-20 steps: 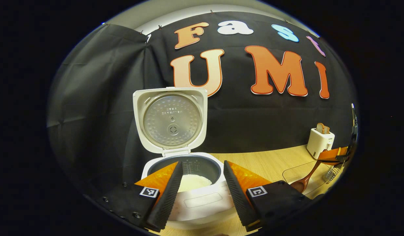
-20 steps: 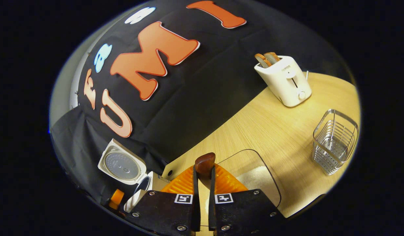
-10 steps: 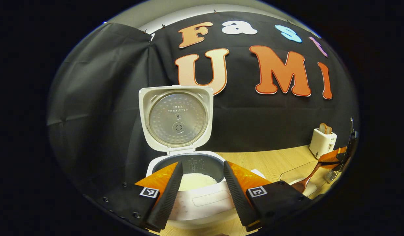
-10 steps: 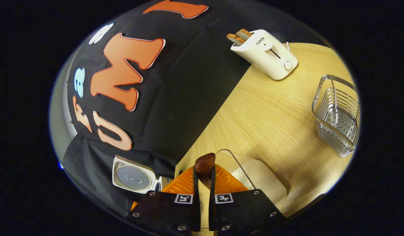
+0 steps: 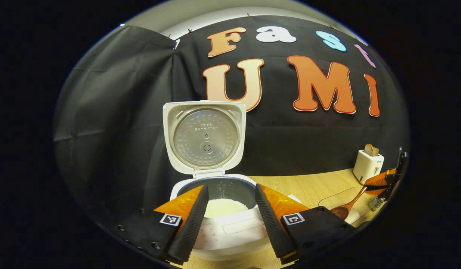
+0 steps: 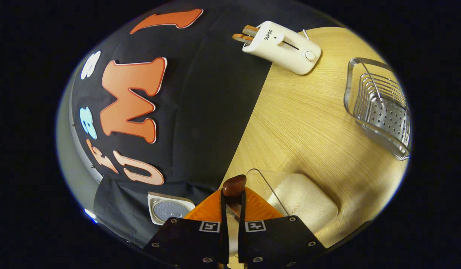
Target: Close the left gripper, press the button to open the rice cooker; take a wooden spoon from the chopstick holder with the right hand, scoop a spoonful of rice and pour it into the rice cooker, then put the wooden spoon back into the chopstick holder.
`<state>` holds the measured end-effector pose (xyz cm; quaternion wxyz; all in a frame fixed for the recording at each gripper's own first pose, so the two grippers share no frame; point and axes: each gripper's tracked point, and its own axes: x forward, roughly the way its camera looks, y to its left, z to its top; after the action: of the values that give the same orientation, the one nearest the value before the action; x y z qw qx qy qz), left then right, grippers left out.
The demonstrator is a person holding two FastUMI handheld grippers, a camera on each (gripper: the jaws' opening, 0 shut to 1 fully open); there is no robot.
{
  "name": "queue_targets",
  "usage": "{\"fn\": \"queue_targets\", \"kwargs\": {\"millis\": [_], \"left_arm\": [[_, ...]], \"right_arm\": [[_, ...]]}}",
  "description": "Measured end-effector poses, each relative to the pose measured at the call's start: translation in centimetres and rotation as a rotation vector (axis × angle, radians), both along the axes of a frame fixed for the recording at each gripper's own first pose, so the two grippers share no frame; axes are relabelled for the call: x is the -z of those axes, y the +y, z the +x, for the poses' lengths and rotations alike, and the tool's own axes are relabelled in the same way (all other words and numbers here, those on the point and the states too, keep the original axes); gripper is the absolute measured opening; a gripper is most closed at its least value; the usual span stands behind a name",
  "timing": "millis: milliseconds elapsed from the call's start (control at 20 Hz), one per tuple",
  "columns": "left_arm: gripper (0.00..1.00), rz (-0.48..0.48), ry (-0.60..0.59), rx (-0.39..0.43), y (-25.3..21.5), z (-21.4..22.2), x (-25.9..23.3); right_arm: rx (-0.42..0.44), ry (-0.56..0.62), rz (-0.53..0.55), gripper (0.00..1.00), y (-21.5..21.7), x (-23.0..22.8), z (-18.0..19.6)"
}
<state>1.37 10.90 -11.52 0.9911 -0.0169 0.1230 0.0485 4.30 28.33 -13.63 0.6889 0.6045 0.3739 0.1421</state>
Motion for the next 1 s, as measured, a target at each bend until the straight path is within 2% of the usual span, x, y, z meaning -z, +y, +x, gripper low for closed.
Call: {"fn": "queue_targets", "kwargs": {"millis": [50,100,150,650,900,1000], "left_arm": [[0.83,0.001,-0.002,-0.003,0.1,0.0,-0.1],[0.8,0.002,-0.002,-0.008,0.2,0.0,-0.1],[0.83,0.003,-0.003,-0.01,0.3,0.0,-0.2],[0.83,0.005,-0.014,-0.021,0.4,-0.2,-0.7],[0.83,-0.002,-0.016,-0.018,0.3,-0.1,-0.6],[0.83,-0.005,-0.018,-0.021,0.5,-0.1,-0.6]], "right_arm": [[0.012,-0.001,0.007,0.1,-0.5,-0.3,0.2],[0.026,0.002,0.019,0.1,-1.0,-0.5,0.2],[0.039,0.008,0.034,0.1,-1.5,-0.8,0.5],[0.197,0.107,0.246,0.1,-5.7,-2.6,3.3],[0.195,0.132,0.407,0.1,-4.7,-4.9,4.2],[0.183,0.127,0.43,0.1,-3.8,-5.7,4.5]]}}
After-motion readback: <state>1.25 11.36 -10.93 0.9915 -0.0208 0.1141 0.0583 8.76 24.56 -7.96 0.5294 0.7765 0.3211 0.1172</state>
